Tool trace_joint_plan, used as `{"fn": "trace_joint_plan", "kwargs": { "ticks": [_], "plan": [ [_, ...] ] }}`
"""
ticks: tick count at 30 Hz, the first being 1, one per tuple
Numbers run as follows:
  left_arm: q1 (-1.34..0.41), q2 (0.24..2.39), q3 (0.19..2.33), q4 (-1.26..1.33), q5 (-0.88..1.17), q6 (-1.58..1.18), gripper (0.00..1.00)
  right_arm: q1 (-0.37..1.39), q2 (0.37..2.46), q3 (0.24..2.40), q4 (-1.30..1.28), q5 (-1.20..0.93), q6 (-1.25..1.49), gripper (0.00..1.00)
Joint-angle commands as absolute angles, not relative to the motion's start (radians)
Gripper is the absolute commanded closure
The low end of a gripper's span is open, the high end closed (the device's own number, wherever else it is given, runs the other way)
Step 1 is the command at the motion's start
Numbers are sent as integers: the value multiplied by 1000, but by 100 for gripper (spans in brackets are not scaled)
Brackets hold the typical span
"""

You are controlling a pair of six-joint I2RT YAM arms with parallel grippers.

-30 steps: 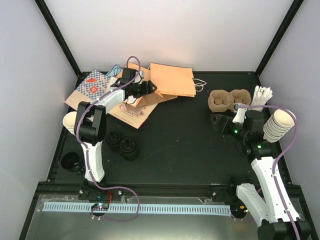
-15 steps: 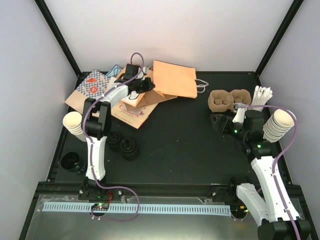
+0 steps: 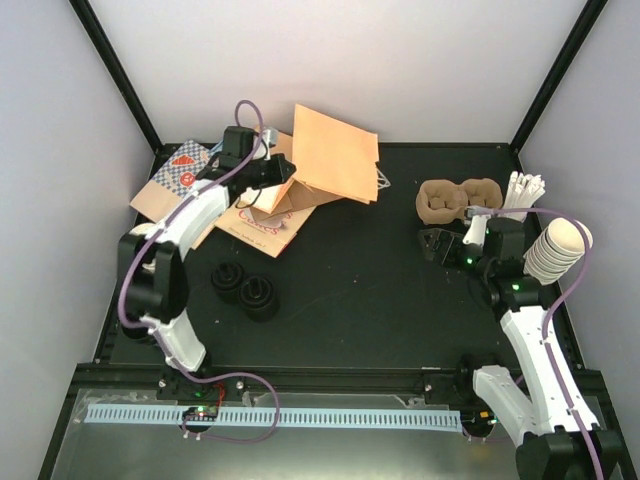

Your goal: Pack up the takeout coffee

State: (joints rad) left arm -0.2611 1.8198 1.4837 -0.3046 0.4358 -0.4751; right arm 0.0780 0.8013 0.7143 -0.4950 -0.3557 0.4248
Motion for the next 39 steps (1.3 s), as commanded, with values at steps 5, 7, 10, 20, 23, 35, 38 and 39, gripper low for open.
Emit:
{"fn": "trace_joint_plan", "kwargs": {
  "ticks": [5, 7, 10, 20, 23, 35, 38, 39],
  "plan": [
    [-244, 1475, 1287, -296, 406, -461, 98, 81, 842, 761, -502, -438, 418, 0],
    [-244, 1395, 1243, -305, 451, -464, 98, 81, 847, 762, -495, -465, 427, 0],
    [-242, 1293, 1172, -308, 536, -472, 98, 81, 856, 759, -471, -541, 439, 0],
    [-239, 973, 896, -223, 710, -608, 98, 81, 852, 749, -395, -700, 480, 0],
    [-239, 910, 808, -133, 794, -691, 98, 81, 843, 747, -380, -725, 490, 1],
    [-239, 784, 642, -20, 872, -758, 98, 81, 826, 745, -346, -822, 530, 28],
    [-239, 777, 641, -15, 879, -755, 98, 81, 835, 743, -363, -810, 530, 33],
    [-239, 774, 641, -9, 882, -756, 98, 81, 838, 740, -366, -810, 531, 34]
  ]
}}
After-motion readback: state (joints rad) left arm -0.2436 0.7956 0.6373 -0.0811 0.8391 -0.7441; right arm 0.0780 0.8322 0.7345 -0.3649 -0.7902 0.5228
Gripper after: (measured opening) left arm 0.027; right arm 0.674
